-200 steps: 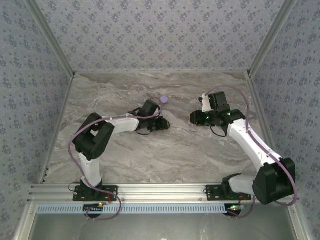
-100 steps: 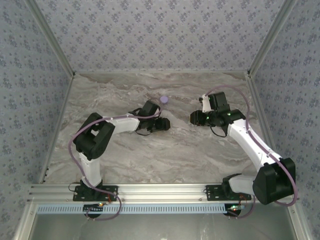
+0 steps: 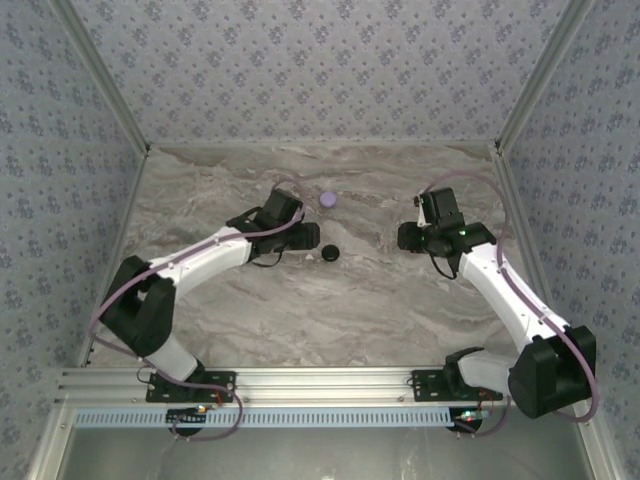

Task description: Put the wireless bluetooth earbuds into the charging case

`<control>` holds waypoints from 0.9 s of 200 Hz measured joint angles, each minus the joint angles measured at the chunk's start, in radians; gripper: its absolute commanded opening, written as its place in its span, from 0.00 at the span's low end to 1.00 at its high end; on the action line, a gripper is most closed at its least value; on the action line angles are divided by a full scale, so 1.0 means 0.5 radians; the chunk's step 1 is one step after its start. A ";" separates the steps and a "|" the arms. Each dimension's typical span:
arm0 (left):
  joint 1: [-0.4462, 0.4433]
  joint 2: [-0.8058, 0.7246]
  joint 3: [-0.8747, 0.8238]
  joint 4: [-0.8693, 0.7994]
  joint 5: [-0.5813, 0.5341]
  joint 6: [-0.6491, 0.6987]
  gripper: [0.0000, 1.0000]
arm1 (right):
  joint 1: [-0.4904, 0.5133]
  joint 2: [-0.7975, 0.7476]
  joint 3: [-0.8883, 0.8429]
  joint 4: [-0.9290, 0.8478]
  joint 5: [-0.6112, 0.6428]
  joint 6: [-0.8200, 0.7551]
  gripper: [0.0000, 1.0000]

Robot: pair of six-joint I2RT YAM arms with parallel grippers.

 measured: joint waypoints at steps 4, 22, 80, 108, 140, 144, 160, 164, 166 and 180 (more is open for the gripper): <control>0.002 -0.029 -0.011 -0.015 -0.029 0.014 0.76 | 0.001 -0.009 -0.006 -0.005 0.052 -0.002 0.44; 0.031 -0.138 -0.055 -0.089 -0.151 0.073 0.77 | -0.005 -0.038 -0.039 -0.021 0.268 -0.003 0.45; 0.291 -0.465 -0.256 -0.203 -0.433 0.216 0.78 | -0.108 -0.062 -0.251 0.089 0.709 -0.066 0.54; 0.454 -0.605 -0.362 -0.204 -0.549 0.289 0.80 | -0.214 -0.062 -0.341 0.228 0.780 -0.113 0.58; 0.632 -0.658 -0.455 -0.146 -0.693 0.412 0.86 | -0.379 -0.068 -0.474 0.456 0.728 -0.178 0.60; 0.655 -0.658 -0.470 -0.130 -0.702 0.432 0.87 | -0.401 -0.068 -0.490 0.481 0.708 -0.185 0.60; 0.726 -0.660 -0.535 -0.053 -0.745 0.517 0.91 | -0.494 -0.072 -0.571 0.618 0.626 -0.212 0.61; 0.742 -0.660 -0.552 -0.031 -0.752 0.542 0.92 | -0.513 -0.074 -0.591 0.650 0.607 -0.218 0.61; 0.749 -0.660 -0.562 -0.019 -0.755 0.549 0.93 | -0.523 -0.076 -0.603 0.669 0.594 -0.221 0.61; 0.793 -0.660 -0.630 0.072 -0.774 0.629 0.97 | -0.576 -0.098 -0.697 0.826 0.513 -0.261 0.62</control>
